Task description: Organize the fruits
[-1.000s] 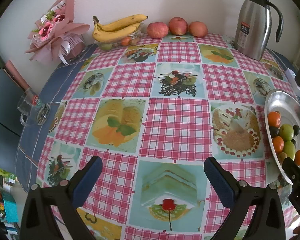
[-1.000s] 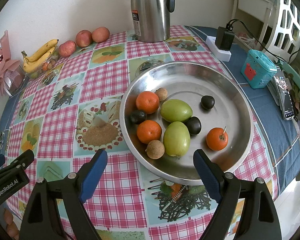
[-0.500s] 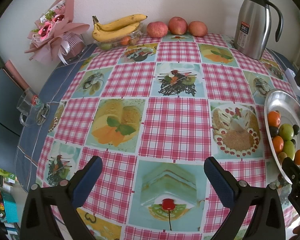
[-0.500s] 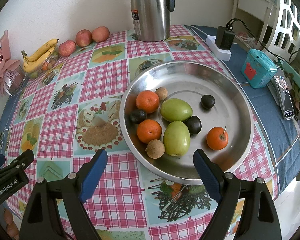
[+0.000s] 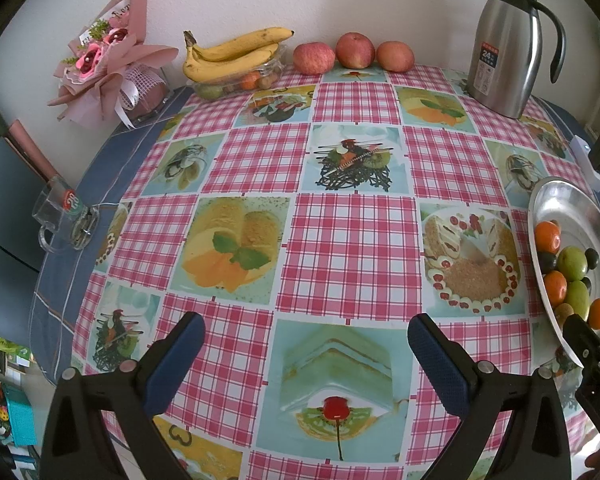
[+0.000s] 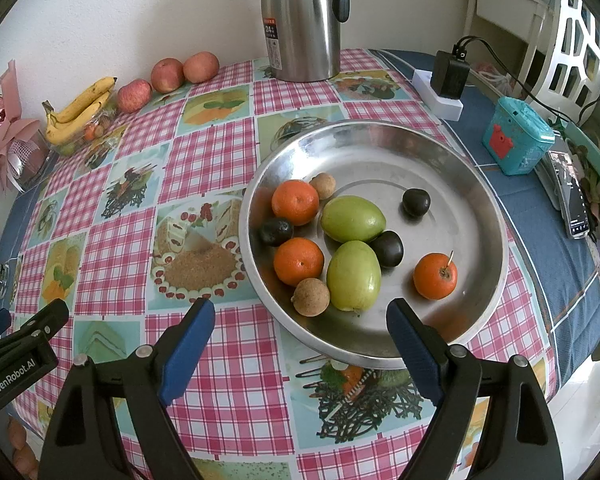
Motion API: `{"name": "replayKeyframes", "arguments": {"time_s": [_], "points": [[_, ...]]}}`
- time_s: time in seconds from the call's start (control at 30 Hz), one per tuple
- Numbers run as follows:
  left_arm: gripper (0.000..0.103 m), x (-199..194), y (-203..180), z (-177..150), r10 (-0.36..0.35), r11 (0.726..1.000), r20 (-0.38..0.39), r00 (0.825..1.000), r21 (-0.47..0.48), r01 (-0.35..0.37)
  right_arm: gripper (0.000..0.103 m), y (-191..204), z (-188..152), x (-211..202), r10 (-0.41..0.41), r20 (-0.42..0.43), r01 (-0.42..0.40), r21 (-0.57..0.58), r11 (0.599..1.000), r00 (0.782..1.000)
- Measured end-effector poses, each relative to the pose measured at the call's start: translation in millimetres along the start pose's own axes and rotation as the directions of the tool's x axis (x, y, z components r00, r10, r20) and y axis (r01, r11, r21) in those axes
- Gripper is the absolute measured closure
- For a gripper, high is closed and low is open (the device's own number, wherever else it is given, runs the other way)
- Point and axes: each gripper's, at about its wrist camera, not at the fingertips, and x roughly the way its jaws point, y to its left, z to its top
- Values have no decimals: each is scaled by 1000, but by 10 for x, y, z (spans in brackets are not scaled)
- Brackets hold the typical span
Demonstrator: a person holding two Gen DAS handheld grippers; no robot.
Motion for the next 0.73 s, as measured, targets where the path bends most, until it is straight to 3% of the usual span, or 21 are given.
{"name": "replayKeyframes", "arguments": {"time_s": [0.73], "points": [[0,-40,14,4,-14,1000,13,1000,2,14,15,-5,0,10,1,-3,-1,-1,1000,1000]]}}
